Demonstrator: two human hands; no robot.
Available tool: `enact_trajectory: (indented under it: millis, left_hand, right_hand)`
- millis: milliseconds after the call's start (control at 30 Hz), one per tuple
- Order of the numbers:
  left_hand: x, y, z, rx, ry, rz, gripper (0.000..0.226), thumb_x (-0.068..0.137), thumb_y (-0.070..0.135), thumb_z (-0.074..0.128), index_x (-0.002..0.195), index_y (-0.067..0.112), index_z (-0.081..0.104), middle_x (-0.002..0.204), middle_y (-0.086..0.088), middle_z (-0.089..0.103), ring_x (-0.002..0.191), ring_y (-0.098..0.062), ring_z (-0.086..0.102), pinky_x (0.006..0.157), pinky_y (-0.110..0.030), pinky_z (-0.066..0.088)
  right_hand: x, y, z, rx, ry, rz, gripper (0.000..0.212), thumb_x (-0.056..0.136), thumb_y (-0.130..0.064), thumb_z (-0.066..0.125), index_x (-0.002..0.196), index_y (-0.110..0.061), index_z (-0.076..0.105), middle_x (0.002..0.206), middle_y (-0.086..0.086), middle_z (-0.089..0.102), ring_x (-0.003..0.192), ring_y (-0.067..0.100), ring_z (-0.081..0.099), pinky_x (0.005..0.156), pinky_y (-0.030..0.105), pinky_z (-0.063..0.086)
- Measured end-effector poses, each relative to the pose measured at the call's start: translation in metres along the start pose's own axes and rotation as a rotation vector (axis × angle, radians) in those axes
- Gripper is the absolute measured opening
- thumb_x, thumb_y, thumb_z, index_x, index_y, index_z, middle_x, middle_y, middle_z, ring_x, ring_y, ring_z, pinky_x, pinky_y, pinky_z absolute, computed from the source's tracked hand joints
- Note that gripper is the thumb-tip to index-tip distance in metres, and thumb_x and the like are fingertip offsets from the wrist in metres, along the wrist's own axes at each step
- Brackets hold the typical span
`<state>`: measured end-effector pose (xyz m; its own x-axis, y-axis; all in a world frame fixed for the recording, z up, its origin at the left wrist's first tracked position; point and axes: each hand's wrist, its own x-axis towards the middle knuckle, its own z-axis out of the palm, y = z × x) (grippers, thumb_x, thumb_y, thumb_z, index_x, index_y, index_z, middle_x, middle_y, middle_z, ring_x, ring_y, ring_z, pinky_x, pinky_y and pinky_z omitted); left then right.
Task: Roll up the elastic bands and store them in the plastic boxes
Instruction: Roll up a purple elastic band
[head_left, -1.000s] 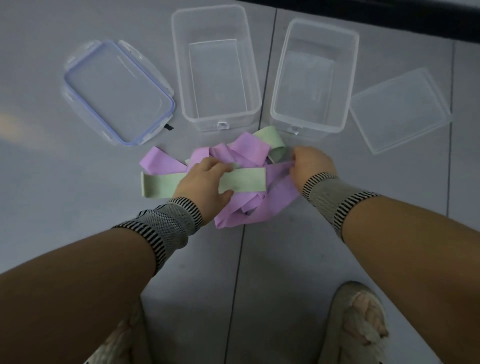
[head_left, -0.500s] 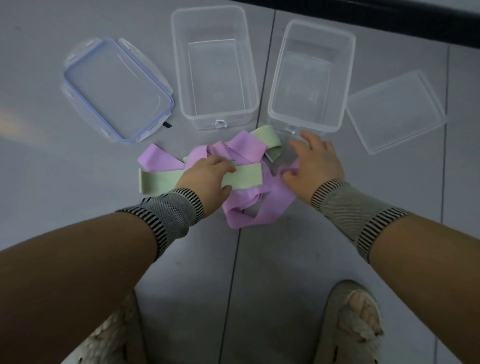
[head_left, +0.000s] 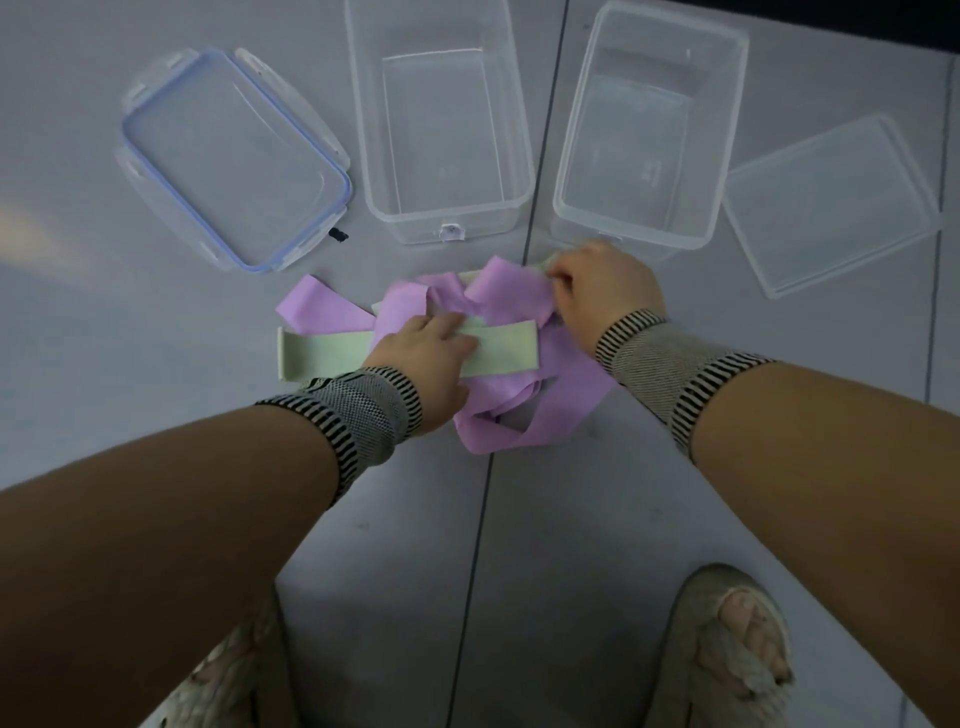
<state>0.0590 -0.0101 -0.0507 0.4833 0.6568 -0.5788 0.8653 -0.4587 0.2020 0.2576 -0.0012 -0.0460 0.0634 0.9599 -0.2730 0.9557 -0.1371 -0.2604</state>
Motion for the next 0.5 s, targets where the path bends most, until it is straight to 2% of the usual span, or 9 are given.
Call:
enact_trajectory:
  millis: [167,267,333,400,500]
  left_hand:
    - [0.0,-0.001,-0.007,-0.148,0.025,-0.015,0.056,0.09,0.028,0.055,0.142,0.023,0.035,0.154,0.001,0.021,0.136,-0.024,0.033,0.106,-0.037,0.034]
    - [0.007,0.0,-0.015,-0.295,0.131,-0.064,0.051,0.088,0.02,0.055,0.137,0.021,0.042,0.146,-0.001,0.034,0.127,-0.024,0.043,0.102,-0.037,0.04]
    - [0.011,0.0,-0.016,-0.305,0.133,-0.088,0.049,0.088,0.019,0.055,0.135,0.022,0.045,0.141,-0.003,0.042,0.123,-0.024,0.047,0.099,-0.035,0.04]
    - [0.013,0.001,-0.013,-0.251,0.105,-0.091,0.05,0.088,0.022,0.055,0.136,0.022,0.043,0.14,-0.003,0.044,0.124,-0.024,0.046,0.098,-0.034,0.039]
    - [0.01,0.001,-0.008,-0.202,0.093,-0.077,0.058,0.089,0.026,0.056,0.143,0.022,0.034,0.148,0.0,0.035,0.13,-0.023,0.042,0.101,-0.034,0.037]
  right_hand:
    - [-0.006,0.004,-0.012,0.036,0.042,0.019,0.023,0.097,-0.025,0.041,0.103,-0.014,0.061,0.096,0.01,0.066,0.088,0.032,0.058,0.072,0.034,0.041]
    - [0.0,-0.01,-0.009,0.153,0.077,-0.021,0.018,0.094,-0.023,0.046,0.106,-0.015,0.056,0.106,0.007,0.06,0.094,0.029,0.056,0.075,0.032,0.04]
    - [0.003,-0.022,-0.001,0.127,-0.082,-0.11,0.038,0.09,-0.034,0.055,0.125,-0.02,0.05,0.127,0.004,0.052,0.112,0.026,0.052,0.09,0.035,0.043]
    - [0.004,-0.028,0.008,0.016,-0.279,-0.123,0.053,0.087,-0.045,0.059,0.133,-0.023,0.046,0.134,0.004,0.046,0.119,0.025,0.049,0.095,0.037,0.042]
    - [0.002,-0.026,0.018,-0.138,-0.286,-0.153,0.031,0.093,-0.037,0.05,0.112,-0.016,0.063,0.117,0.009,0.052,0.102,0.031,0.056,0.08,0.034,0.042]
